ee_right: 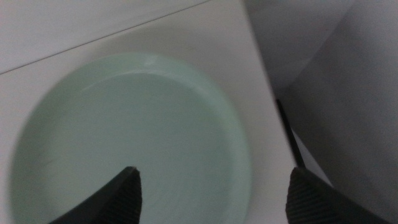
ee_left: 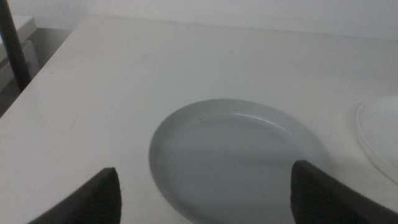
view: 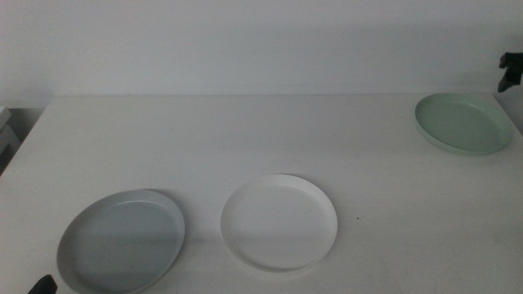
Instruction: Stack the three bowls on top of each other.
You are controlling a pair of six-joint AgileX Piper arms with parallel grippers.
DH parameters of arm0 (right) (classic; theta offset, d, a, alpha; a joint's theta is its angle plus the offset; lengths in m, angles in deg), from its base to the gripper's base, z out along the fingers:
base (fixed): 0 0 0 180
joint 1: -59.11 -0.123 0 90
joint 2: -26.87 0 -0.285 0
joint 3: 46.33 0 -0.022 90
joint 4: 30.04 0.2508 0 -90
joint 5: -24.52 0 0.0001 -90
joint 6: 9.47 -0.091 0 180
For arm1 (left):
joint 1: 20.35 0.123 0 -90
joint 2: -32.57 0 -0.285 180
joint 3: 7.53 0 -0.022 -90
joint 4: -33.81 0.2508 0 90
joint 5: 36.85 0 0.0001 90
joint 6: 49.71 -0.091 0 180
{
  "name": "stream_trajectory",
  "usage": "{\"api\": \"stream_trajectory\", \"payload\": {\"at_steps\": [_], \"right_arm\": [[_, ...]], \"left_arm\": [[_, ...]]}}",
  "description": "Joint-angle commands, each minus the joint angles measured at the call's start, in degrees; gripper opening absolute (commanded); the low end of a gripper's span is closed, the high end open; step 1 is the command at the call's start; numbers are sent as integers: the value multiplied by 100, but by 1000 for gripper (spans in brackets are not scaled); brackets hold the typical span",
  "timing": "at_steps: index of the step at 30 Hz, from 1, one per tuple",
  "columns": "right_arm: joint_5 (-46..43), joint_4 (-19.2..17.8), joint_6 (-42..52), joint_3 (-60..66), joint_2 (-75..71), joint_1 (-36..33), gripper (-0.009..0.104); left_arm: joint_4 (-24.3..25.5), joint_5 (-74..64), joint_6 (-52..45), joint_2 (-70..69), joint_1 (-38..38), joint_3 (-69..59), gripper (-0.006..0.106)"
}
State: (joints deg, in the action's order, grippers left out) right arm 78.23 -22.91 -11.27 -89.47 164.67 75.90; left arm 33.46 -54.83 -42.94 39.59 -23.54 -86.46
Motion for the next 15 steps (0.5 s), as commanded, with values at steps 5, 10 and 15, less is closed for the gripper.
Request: {"api": "stream_trajectory", "payload": {"at_steps": [5,10,15], "right_arm": [[-164,-35,64,-962,378,117,56],[-398,-5,58,-1064,685,112,55],[-461,-93,64,-1064,860,112,55]], "left_arm": [[-47,417,81,-82,-1,-35,90],[-47,417,81,-82,-1,-35,90],[-47,417,81,-82,-1,-35,90]]}}
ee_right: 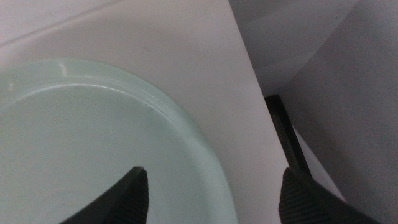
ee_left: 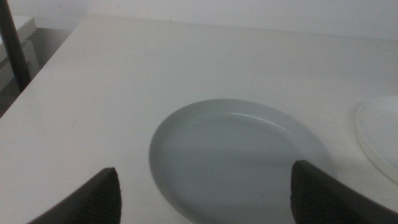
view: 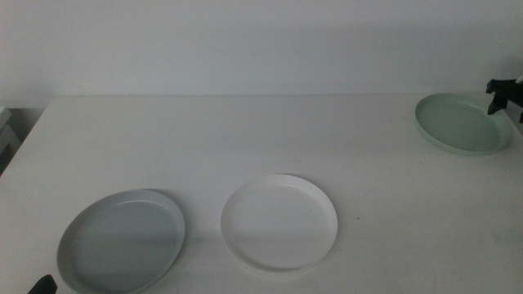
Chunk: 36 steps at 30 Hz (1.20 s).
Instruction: Stack the three bowls on top of each other.
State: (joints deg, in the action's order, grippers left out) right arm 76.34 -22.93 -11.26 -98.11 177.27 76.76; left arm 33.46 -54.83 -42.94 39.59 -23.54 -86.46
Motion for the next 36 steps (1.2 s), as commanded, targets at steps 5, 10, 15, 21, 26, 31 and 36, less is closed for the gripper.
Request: {"api": "stream_trajectory", "payload": {"at_steps": [5,10,15,21,26,31,36], "right_arm": [[-311,-161,63,-199,-266,25,53],[-376,-153,121,-199,-149,25,40],[-361,-133,130,-199,-118,25,17],[-199,8,271,-194,-226,25,0],[261,732,542,-175,-596,-2,0],[512,1178,791,423,-1404,-318,0],[-85,1062,765,1873,-2613,-928,0]], "left_arm": [[-47,417,81,-82,-1,-35,90],[-47,417,81,-82,-1,-35,90],[-47,417,81,-82,-1,-35,90],[-47,417,81,-82,-1,-35,90],[-47,417,81,-82,-1,-35,90],[-47,417,81,-82,-1,-35,90],[-47,417,81,-82,-1,-35,90]]}}
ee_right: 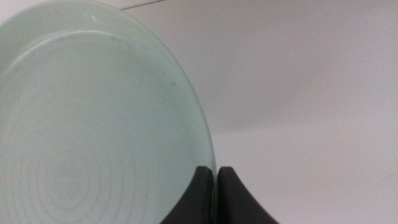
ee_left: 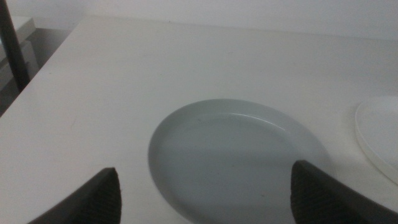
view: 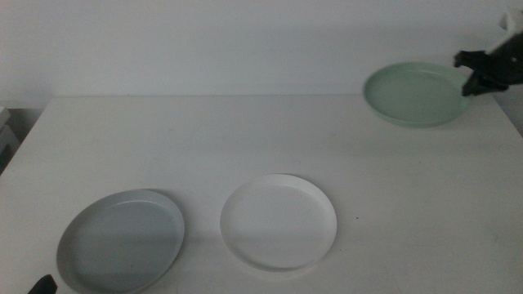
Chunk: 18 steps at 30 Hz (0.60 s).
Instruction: Stack the three bowls on top of each other.
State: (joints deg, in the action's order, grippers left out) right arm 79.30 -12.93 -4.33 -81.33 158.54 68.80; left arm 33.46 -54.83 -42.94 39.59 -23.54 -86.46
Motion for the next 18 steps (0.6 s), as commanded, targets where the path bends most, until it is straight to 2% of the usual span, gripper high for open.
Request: {"api": "stream_trajectory", "payload": {"at_steps": [1,8,18], "right_arm": [[-486,0,72,501,-1025,-289,0],[-1079,-26,-66,2252,-2360,-1414,0],[-2599,-5,-350,4033,-2643,-2965,0]], "left_arm": [[-47,417,81,-82,-1,-35,90],[-47,417,81,-82,-1,-35,90],[-47,417,81,-82,-1,-35,90]]}}
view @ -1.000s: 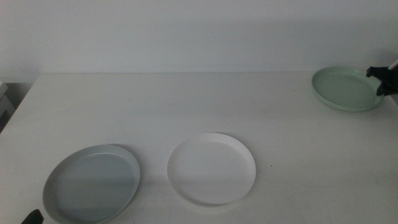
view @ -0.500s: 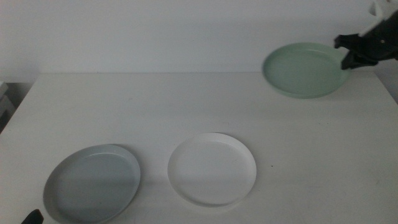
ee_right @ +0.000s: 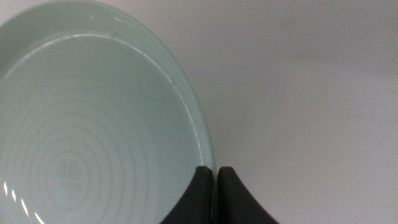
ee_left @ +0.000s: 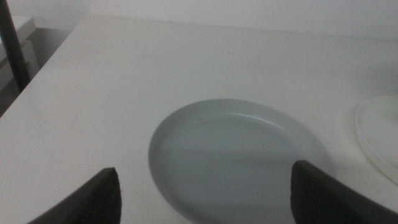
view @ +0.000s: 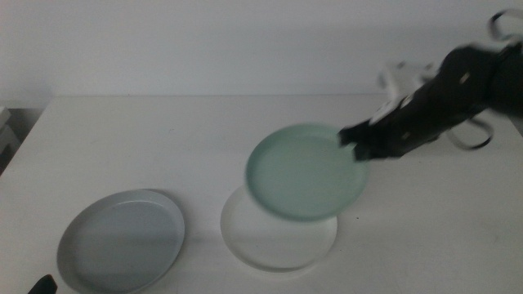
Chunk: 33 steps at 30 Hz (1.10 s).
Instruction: Stack the three bowls on top of each other.
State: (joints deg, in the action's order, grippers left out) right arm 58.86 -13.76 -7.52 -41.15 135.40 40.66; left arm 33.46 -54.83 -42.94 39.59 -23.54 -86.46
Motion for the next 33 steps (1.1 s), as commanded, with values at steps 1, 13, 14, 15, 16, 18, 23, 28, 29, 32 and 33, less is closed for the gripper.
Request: {"api": "stream_trajectory", "payload": {"at_steps": [1,13,14,15,16,18,23,28,29,32,33], "right_arm": [[-729,78,-96,134,-330,-277,0],[-1399,160,-277,749,-132,-759,0],[-1393,160,-277,755,-112,-764,0],[-1388,160,-277,768,-103,-763,0],[-1395,167,-277,799,-103,-770,0],[-1371,177,-266,799,-103,-772,0],[-1343,162,-259,799,-103,-813,2],[-1315,162,-254,799,-103,-831,15],[-1291,175,-254,799,-103,-831,20],[-1076,180,-260,799,-139,-831,36],[-1009,180,-260,799,-181,-831,40]], "left_arm": [[-47,417,81,-82,-1,-35,90],[-47,417,81,-82,-1,-35,90],[-47,417,81,-82,-1,-35,90],[-47,417,81,-82,-1,-35,90],[-47,417,81,-82,-1,-35,90],[-47,417,81,-82,-1,-35,90],[-47,417,81,-82,-1,-35,90],[-47,417,81,-82,-1,-35,90],[-47,417,81,-82,-1,-35,90],[-47,417,81,-82,-1,-35,90],[-47,417,81,-82,-1,-35,90]]}}
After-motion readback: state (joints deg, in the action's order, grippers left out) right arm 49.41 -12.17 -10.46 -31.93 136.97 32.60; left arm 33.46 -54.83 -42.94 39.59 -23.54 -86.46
